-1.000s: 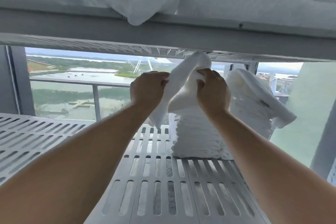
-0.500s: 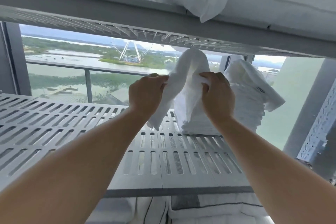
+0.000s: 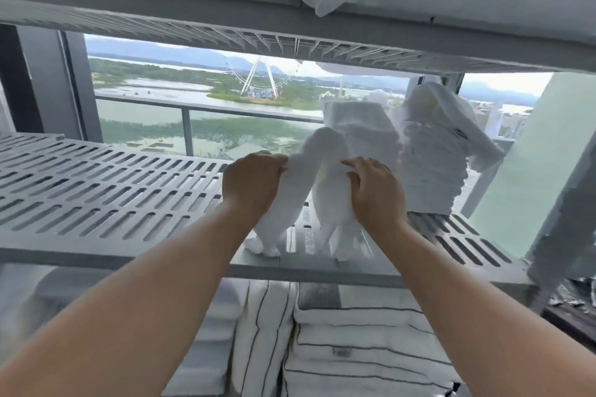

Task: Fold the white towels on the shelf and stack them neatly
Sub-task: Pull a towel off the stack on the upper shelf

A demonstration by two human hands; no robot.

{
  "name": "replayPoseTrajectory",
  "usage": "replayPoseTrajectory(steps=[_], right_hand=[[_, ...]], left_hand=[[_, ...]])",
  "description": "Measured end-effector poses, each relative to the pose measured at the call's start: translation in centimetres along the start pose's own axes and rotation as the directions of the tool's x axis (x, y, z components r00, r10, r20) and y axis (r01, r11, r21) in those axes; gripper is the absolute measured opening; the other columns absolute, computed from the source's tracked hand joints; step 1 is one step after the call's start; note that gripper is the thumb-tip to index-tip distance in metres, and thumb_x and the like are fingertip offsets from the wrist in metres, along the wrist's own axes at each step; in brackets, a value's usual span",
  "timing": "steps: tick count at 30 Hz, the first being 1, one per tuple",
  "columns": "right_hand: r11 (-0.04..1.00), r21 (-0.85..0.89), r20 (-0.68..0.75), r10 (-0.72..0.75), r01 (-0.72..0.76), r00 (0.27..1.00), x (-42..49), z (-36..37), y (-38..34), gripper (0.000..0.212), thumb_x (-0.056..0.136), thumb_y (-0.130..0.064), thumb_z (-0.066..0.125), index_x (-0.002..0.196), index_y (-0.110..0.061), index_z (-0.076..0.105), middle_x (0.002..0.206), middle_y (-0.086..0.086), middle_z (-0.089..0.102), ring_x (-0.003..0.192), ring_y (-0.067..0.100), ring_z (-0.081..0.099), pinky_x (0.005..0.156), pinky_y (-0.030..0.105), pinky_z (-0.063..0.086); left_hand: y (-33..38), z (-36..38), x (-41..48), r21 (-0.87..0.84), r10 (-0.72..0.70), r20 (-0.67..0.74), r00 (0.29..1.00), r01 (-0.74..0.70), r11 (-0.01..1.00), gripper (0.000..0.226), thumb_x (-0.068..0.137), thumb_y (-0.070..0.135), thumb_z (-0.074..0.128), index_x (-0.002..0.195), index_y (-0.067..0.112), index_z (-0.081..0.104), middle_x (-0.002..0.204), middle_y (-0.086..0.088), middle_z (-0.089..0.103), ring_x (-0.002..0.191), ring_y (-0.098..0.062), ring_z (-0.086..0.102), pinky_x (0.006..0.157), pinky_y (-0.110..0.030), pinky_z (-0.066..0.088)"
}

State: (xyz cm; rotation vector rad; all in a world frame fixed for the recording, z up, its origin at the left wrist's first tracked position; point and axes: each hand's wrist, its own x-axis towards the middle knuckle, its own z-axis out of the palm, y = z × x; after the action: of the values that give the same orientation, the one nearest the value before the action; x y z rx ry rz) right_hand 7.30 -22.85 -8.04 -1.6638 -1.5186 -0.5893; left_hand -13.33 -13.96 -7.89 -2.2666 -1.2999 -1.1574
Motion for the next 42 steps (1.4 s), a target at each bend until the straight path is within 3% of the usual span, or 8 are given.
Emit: replayPoseTrajectory(steps=[6,10,12,17,26,30,37,42], right_hand=[[0.985,-0.126,0.146,0.140,-0.122,0.979,-4.2,-0.4,3.1,0.037,0.098,-0.011,0.046,0.125,-0.026,0.066,0.112,0.004,0.072,0.103,0.025,0.065,0.073,0.032,0.051],[0.975,-0.151,0.497,0.220,-0.166,0.840,-5.6,-0.1,3.9,0.043,0.095,-0.016,0.044,0.133,-0.029,0.057,0.129,0.004,0.063,0.118,0.026,0.057,0.092,0.038,0.050],[0.974,-0.142,0.561,0.227,-0.177,0.796,-5.8,-0.5,4.0,0.046,0.095,-0.018,0.044,0.139,-0.028,0.051,0.135,0.006,0.058,0.123,0.026,0.053,0.098,0.040,0.049],[0.977,-0.079,0.487,0.210,-0.196,0.848,-5.2,-3.1,4.4,0.045,0.094,-0.022,0.050,0.139,-0.024,0.053,0.133,0.007,0.062,0.119,0.027,0.058,0.092,0.039,0.052],[0.970,-0.098,0.285,0.243,-0.223,0.927,-3.2,-6.8,8.4,0.031,0.094,-0.021,0.051,0.123,-0.017,0.062,0.118,0.012,0.063,0.103,0.030,0.062,0.083,0.036,0.049],[0.968,-0.100,0.131,0.244,-0.232,0.961,-1.3,-6.5,11.0,0.025,0.095,-0.020,0.050,0.116,-0.017,0.063,0.110,0.008,0.064,0.100,0.025,0.061,0.079,0.032,0.045],[0.949,-0.222,-0.159,0.192,-0.225,0.968,5.4,-5.9,17.0,0.019,0.092,-0.026,0.058,0.110,-0.020,0.063,0.109,0.006,0.065,0.108,0.028,0.056,0.093,0.040,0.044],[0.889,-0.334,-0.218,0.250,-0.313,0.943,11.2,-5.4,21.1,0.025,0.095,-0.032,0.054,0.113,-0.018,0.065,0.109,0.008,0.066,0.106,0.030,0.057,0.092,0.043,0.047]], left_hand=[[-0.7,0.1,-2.9,0.192,-0.208,0.344,0.915,0.148,0.970,0.025,0.098,0.021,0.040,0.117,0.022,0.055,0.103,-0.006,0.066,0.085,-0.029,0.060,0.066,-0.037,0.042],[0.7,-0.1,-3.3,0.253,-0.264,0.638,0.723,0.127,0.959,0.035,0.101,0.038,0.038,0.133,0.024,0.042,0.127,-0.007,0.057,0.113,-0.031,0.057,0.078,-0.043,0.047],[1.5,-0.2,-3.4,0.222,-0.247,0.683,0.688,0.127,0.967,0.045,0.099,0.043,0.045,0.138,0.022,0.038,0.131,-0.007,0.053,0.119,-0.030,0.055,0.087,-0.046,0.049],[4.7,-1.7,-2.2,0.120,-0.127,0.604,0.787,0.067,0.990,0.067,0.094,0.050,0.057,0.148,0.021,0.031,0.144,-0.010,0.045,0.123,-0.032,0.054,0.095,-0.047,0.050],[12.9,-0.4,1.3,0.032,0.013,0.403,0.915,-0.029,0.999,0.055,0.096,0.046,0.053,0.145,0.024,0.041,0.141,-0.006,0.051,0.123,-0.031,0.056,0.092,-0.043,0.048],[15.8,2.6,4.6,-0.019,0.092,0.353,0.931,-0.091,0.996,0.053,0.096,0.050,0.051,0.142,0.025,0.044,0.142,-0.004,0.051,0.121,-0.029,0.058,0.090,-0.043,0.050],[19.7,9.0,12.1,-0.111,0.296,0.091,0.951,-0.286,0.952,0.043,0.095,0.049,0.050,0.130,0.024,0.055,0.123,-0.001,0.064,0.108,-0.027,0.064,0.078,-0.039,0.049],[21.7,12.9,17.9,-0.163,0.291,0.076,0.954,-0.277,0.947,0.043,0.095,0.052,0.051,0.128,0.026,0.056,0.119,-0.002,0.064,0.102,-0.027,0.066,0.073,-0.036,0.045]])
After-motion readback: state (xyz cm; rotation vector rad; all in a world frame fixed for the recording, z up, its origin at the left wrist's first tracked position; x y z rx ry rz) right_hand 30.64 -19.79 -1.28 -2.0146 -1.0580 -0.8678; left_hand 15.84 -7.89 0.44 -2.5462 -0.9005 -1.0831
